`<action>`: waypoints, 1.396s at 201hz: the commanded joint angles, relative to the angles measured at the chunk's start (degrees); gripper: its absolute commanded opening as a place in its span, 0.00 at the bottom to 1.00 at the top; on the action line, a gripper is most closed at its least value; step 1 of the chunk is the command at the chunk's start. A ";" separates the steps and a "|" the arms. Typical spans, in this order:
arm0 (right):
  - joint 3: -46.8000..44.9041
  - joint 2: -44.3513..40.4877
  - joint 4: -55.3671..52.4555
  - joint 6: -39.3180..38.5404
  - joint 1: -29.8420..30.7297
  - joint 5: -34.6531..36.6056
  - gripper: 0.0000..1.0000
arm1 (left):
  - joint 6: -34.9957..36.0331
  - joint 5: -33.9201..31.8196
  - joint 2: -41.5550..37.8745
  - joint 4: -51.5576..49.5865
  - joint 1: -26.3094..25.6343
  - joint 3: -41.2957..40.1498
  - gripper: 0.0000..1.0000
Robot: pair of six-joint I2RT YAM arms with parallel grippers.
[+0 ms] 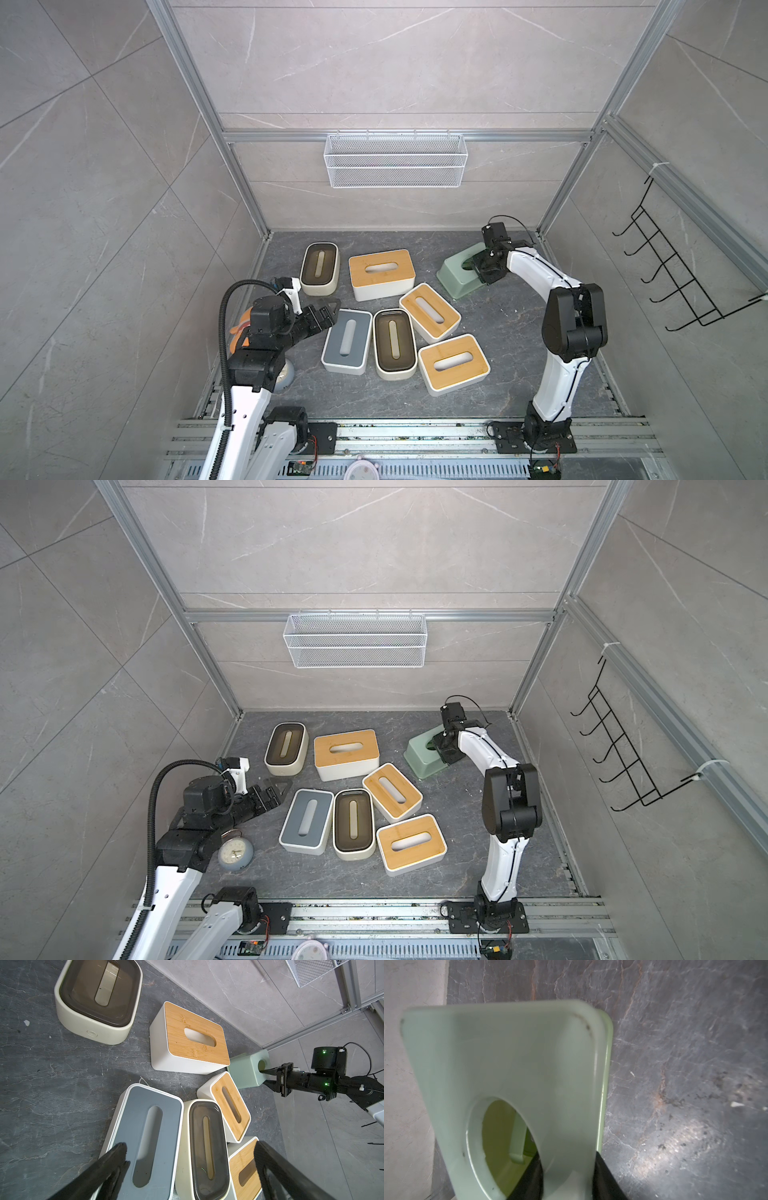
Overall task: Stack the tissue boxes
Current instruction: Pick up the tissue box from the center of the board, then place the tissue box at the tissue box.
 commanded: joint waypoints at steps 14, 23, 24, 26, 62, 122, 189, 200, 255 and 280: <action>4.10 -4.33 -5.82 -1.91 0.66 2.65 0.25 | 1.68 0.82 -0.65 1.18 0.13 0.03 0.98; 4.12 -5.47 -6.38 -1.96 0.78 3.61 0.24 | 1.64 0.93 -0.66 1.29 0.17 0.14 0.98; 4.14 -5.58 -6.44 -1.96 0.83 3.74 0.24 | 1.66 0.96 -0.70 1.29 0.18 0.16 0.97; 4.16 -5.83 -6.62 -1.91 0.90 4.01 0.24 | 1.68 0.92 -0.67 1.31 0.13 0.13 0.97; 4.34 -11.37 -8.16 -2.22 2.36 6.92 0.22 | 1.85 1.45 -1.27 1.15 0.12 0.19 0.97; 5.66 -18.59 -9.75 -1.93 8.61 11.14 0.22 | 2.02 2.83 -0.26 1.60 0.18 0.35 0.97; 17.76 -12.43 -19.77 6.82 19.26 14.47 0.25 | 2.04 3.12 -0.06 1.73 0.12 0.58 0.96; 19.74 -10.99 -20.21 8.05 21.19 15.32 0.26 | 2.11 3.12 -0.18 1.69 0.12 0.61 0.96; 40.56 4.27 -29.36 15.23 28.12 15.28 0.31 | 2.52 3.00 -0.71 1.36 0.14 0.48 0.96; 59.30 15.46 -36.94 18.00 31.01 15.19 0.31 | 2.33 3.41 -0.66 1.29 0.21 0.27 0.96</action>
